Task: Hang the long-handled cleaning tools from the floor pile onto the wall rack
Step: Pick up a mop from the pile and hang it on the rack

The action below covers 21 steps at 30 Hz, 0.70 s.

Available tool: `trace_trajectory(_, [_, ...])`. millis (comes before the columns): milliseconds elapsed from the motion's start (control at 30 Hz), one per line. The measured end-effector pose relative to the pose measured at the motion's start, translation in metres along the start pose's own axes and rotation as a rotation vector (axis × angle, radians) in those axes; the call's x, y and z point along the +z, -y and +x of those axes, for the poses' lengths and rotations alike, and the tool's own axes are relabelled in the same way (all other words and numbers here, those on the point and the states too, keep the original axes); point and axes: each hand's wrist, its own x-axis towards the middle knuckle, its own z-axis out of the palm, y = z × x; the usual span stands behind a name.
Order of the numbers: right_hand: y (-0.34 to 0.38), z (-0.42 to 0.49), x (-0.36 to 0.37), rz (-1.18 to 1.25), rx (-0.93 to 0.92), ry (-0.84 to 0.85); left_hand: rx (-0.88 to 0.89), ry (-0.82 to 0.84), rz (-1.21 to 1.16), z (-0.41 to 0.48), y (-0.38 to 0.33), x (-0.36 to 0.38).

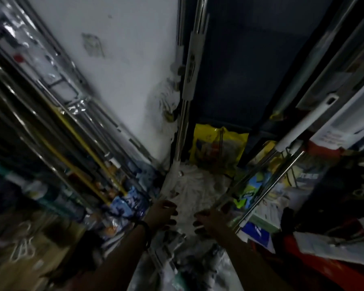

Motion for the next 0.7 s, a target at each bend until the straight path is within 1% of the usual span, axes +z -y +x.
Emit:
trace_trajectory(67, [-0.024,0.01,-0.004,0.005,0.075,0.02,-0.052,-0.034,-0.012,-0.003,0.021,0.01])
trace_trajectory(133, [-0.042,0.02,-0.014,0.027,0.066,-0.029,-0.087,-0.053,-0.001,-0.005,0.039,0.022])
trace_trajectory(200, [-0.049,0.029,-0.031,0.118,0.045,-0.111,-0.131,-0.05,-0.023,-0.007,0.047,0.034])
trace_trajectory(300, [-0.035,0.041,-0.062,0.291,0.01,-0.224,-0.161,-0.033,-0.044,-0.009,0.049,0.052])
trace_trajectory(400, [-0.009,0.05,-0.093,0.352,-0.038,-0.338,-0.173,-0.025,-0.035,-0.011,0.05,0.069])
trace_trajectory(433, [-0.003,0.057,-0.103,0.364,-0.028,-0.369,-0.179,-0.023,-0.025,-0.012,0.051,0.073])
trace_trajectory(467, [0.0,0.071,-0.113,0.383,-0.013,-0.367,-0.184,-0.022,-0.017,-0.011,0.052,0.078])
trace_trajectory(533, [0.004,0.08,-0.121,0.481,0.054,-0.28,-0.178,-0.017,0.027,-0.01,0.054,0.085])
trace_trajectory(567, [0.01,0.07,-0.119,0.481,0.071,-0.228,-0.169,-0.021,0.049,-0.01,0.054,0.088])
trace_trajectory(600, [0.014,0.059,-0.116,0.515,0.034,-0.177,-0.16,-0.03,0.059,-0.01,0.055,0.09])
trace_trajectory(633, [0.017,0.054,-0.111,0.476,0.024,-0.133,-0.151,-0.033,0.075,-0.009,0.057,0.091])
trace_trajectory(667, [0.018,0.051,-0.107,0.37,-0.03,-0.074,-0.139,-0.033,0.087,-0.01,0.058,0.091])
trace_trajectory(700, [0.013,0.056,-0.106,0.295,-0.047,-0.11,-0.132,-0.025,0.093,-0.012,0.058,0.092])
